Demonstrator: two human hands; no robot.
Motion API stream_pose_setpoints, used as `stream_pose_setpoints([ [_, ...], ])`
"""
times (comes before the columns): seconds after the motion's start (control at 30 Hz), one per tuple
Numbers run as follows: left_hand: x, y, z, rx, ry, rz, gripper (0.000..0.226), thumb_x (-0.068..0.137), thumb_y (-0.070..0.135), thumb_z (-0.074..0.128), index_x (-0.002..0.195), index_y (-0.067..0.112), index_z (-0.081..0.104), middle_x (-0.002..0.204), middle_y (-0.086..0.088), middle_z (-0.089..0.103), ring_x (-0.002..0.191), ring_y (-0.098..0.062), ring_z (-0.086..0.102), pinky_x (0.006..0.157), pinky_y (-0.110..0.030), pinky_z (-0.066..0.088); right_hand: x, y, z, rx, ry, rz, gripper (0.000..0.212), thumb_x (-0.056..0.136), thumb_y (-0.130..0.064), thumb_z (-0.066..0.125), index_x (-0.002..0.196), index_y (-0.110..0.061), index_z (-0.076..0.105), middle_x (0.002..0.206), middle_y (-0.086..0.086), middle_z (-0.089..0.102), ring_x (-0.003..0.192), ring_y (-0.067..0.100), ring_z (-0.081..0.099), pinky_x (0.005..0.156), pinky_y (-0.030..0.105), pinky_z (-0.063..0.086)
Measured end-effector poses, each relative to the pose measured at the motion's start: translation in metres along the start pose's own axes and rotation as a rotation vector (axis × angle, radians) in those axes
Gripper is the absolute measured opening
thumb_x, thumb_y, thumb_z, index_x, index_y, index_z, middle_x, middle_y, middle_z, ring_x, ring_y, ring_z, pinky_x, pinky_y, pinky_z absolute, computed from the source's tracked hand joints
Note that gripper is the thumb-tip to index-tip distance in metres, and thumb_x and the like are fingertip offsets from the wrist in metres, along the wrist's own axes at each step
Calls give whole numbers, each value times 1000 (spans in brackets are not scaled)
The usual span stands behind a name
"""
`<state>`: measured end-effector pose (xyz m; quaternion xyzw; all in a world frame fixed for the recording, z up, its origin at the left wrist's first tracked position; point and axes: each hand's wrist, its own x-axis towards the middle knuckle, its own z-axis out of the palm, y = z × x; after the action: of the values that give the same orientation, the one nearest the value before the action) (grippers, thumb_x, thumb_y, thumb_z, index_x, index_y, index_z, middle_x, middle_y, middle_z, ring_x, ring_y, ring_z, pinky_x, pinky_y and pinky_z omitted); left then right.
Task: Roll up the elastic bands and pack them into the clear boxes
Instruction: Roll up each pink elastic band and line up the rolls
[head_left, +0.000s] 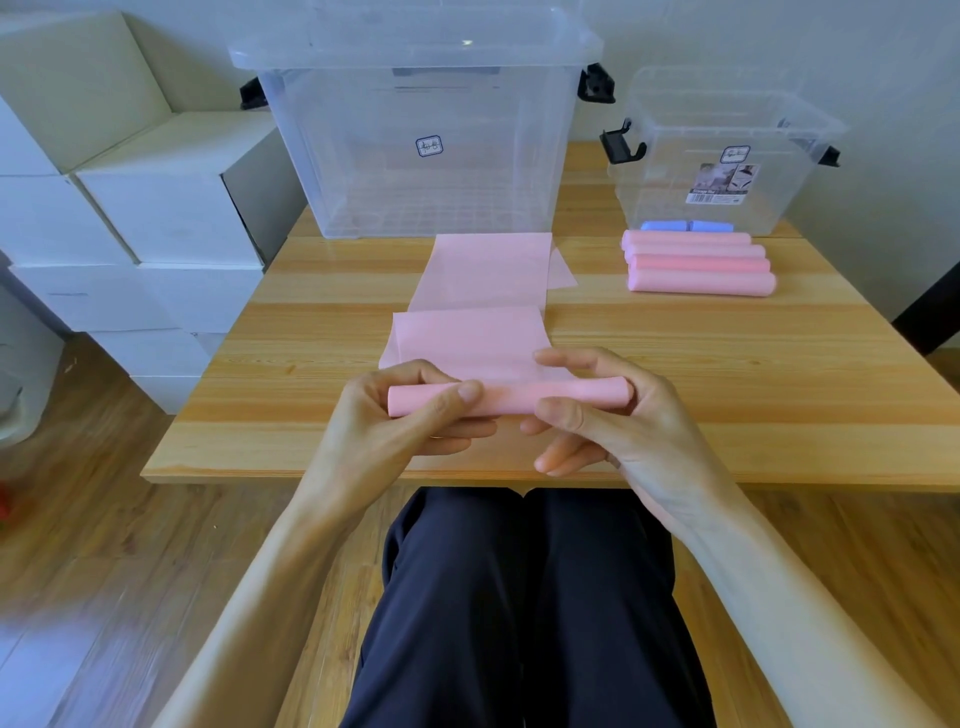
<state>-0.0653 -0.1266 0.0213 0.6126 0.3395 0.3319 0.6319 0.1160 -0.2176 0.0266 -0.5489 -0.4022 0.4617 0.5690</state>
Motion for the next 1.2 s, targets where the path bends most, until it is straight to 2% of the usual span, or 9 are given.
stream_pose_setpoints([
  [0.23, -2, 2, 0, -6, -83, -16, 29, 79, 21, 67, 107, 12, 69, 90, -9, 78, 85, -20, 76, 68, -21, 58, 2, 1, 1, 15, 53, -18, 23, 73, -35, 74, 83, -14, 74, 73, 16, 74, 50, 25, 68, 48, 27, 55],
  [0.37, -1, 2, 1, 25, -16, -24, 27, 81, 33, 63, 96, 11, 70, 82, -9, 78, 76, -19, 76, 62, -21, 57, 2, 1, -1, 11, 6, 6, 36, 72, -30, 75, 103, -13, 68, 82, 16, 75, 52, 25, 68, 50, 28, 56],
  [0.47, 0, 3, 0, 15, -26, -28, 29, 80, 33, 64, 103, 16, 70, 83, -10, 78, 76, -19, 76, 62, -21, 57, 1, 3, -2, -15, 17, -13, 23, 76, -26, 74, 91, -10, 68, 80, 17, 75, 51, 26, 68, 50, 29, 57],
  [0.57, -1, 2, 0, -4, -65, -30, 32, 79, 29, 66, 108, 15, 69, 89, -9, 78, 81, -20, 76, 65, -22, 58, 2, 4, -2, -20, 43, -3, 25, 78, -35, 70, 81, -10, 67, 77, 18, 74, 51, 26, 68, 51, 30, 57],
  [0.73, -1, 0, -2, 16, -12, -16, 36, 75, 34, 68, 97, 5, 71, 87, -10, 78, 83, -22, 76, 67, -23, 59, 1, 3, -1, 6, 9, 10, 33, 75, -30, 73, 102, -13, 69, 80, 16, 75, 54, 25, 69, 53, 30, 58],
  [0.9, -3, -3, -2, -20, -53, -31, 29, 78, 24, 68, 103, 11, 71, 90, -8, 78, 86, -20, 76, 69, -21, 58, 2, 3, -1, 2, 40, -10, 28, 76, -37, 72, 81, -10, 67, 71, 18, 72, 50, 27, 68, 49, 29, 56],
  [0.97, -4, -3, -1, -24, -44, -20, 26, 80, 24, 66, 99, 7, 70, 90, -9, 78, 86, -20, 76, 69, -22, 58, 2, 3, 0, 9, 28, 0, 32, 74, -40, 71, 85, -10, 67, 75, 18, 73, 52, 26, 69, 50, 29, 57],
  [1.07, -3, -3, 0, -23, 4, -17, 29, 81, 29, 64, 94, 4, 69, 86, -8, 78, 84, -21, 76, 68, -23, 59, 1, 3, 0, -3, -2, 3, 33, 75, -27, 74, 102, -10, 68, 82, 17, 75, 55, 26, 70, 52, 29, 58],
  [1.2, -4, -2, 0, -42, -7, -20, 30, 79, 28, 66, 103, 11, 69, 87, -9, 78, 83, -21, 76, 69, -23, 59, 0, 6, 1, -22, 47, -20, 23, 76, -29, 73, 84, -7, 69, 75, 17, 74, 51, 26, 68, 50, 29, 57],
])
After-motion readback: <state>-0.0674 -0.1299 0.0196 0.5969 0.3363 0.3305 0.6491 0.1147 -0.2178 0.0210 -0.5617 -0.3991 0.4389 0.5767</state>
